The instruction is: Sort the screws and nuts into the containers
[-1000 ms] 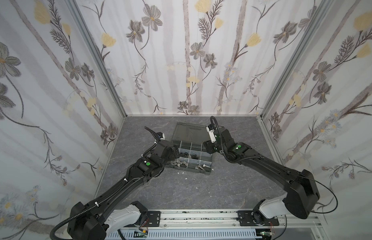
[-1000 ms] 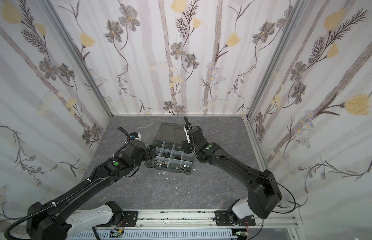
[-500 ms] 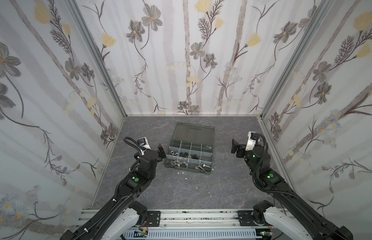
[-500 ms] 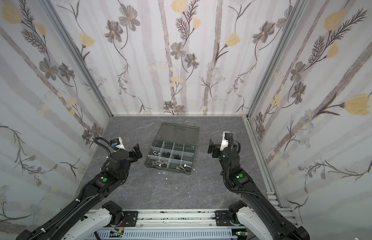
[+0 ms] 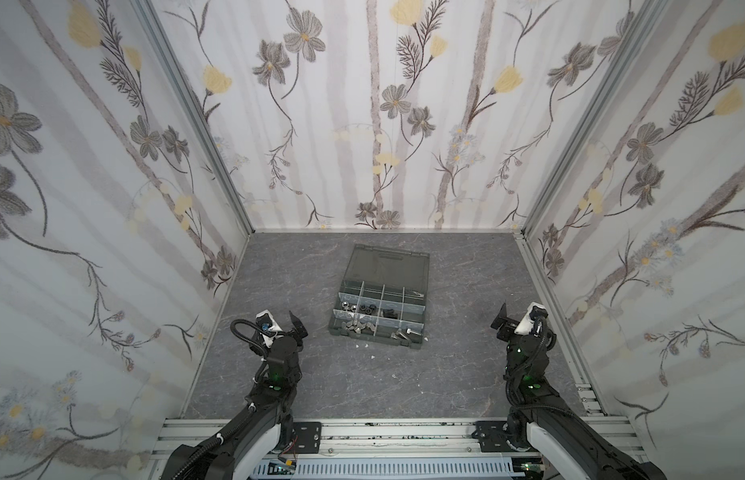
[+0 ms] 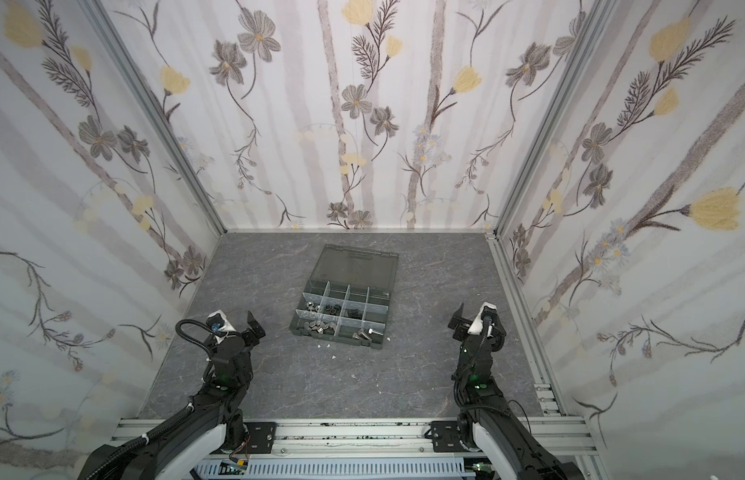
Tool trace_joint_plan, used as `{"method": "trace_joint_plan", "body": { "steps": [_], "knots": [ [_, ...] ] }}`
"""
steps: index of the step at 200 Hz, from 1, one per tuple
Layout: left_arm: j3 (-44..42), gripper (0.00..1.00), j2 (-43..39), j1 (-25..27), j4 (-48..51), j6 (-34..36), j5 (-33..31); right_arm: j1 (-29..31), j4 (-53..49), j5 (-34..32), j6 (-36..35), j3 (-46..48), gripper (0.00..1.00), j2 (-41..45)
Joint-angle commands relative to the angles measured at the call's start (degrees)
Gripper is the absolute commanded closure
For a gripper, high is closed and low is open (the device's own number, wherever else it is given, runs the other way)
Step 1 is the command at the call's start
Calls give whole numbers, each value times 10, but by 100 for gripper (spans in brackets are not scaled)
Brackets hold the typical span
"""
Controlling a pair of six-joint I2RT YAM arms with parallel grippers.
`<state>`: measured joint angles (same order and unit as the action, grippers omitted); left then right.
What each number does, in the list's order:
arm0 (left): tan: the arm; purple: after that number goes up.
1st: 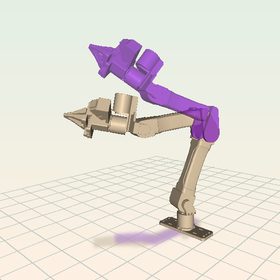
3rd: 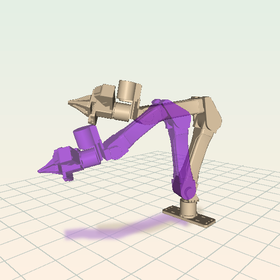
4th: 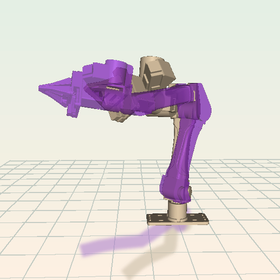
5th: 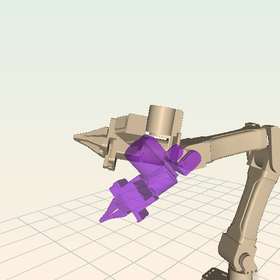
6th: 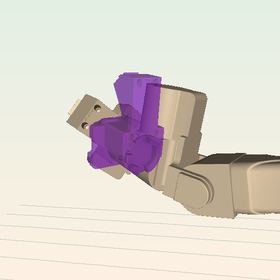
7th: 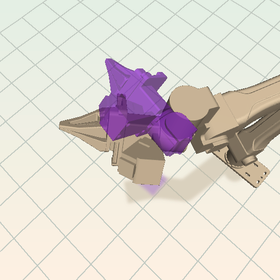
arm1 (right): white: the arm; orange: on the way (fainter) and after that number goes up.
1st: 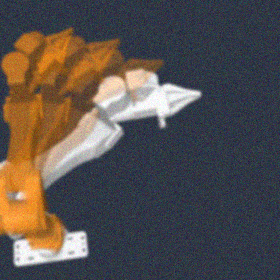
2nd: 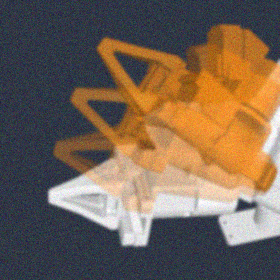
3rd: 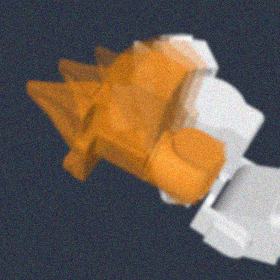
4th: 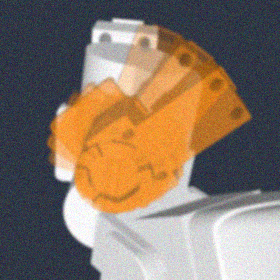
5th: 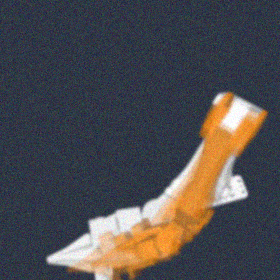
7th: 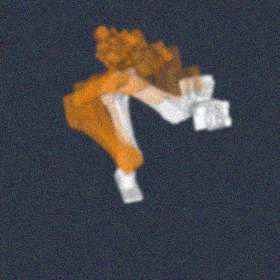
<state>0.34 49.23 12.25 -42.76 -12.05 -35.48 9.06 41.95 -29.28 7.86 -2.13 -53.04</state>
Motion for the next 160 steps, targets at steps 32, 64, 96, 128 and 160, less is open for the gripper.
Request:
{"method": "trace_joint_plan", "body": {
  "steps": [32,64,96,128,160],
  "knots": [
    [27,0,106,-64,-135,-28,75,-57,191,36,30,-23,0,-117],
    [69,0,209,-74,-198,-8,102,-87,235,69,39,-62,0,-200],
    [115,0,286,-85,-225,25,145,-93,356,116,14,-34,0,-255],
    [126,0,334,-87,-268,57,165,-95,400,157,1,-23,0,-277],
    [121,0,413,-89,-356,79,224,-94,371,182,-11,-49,0,-304]
  ]
}}
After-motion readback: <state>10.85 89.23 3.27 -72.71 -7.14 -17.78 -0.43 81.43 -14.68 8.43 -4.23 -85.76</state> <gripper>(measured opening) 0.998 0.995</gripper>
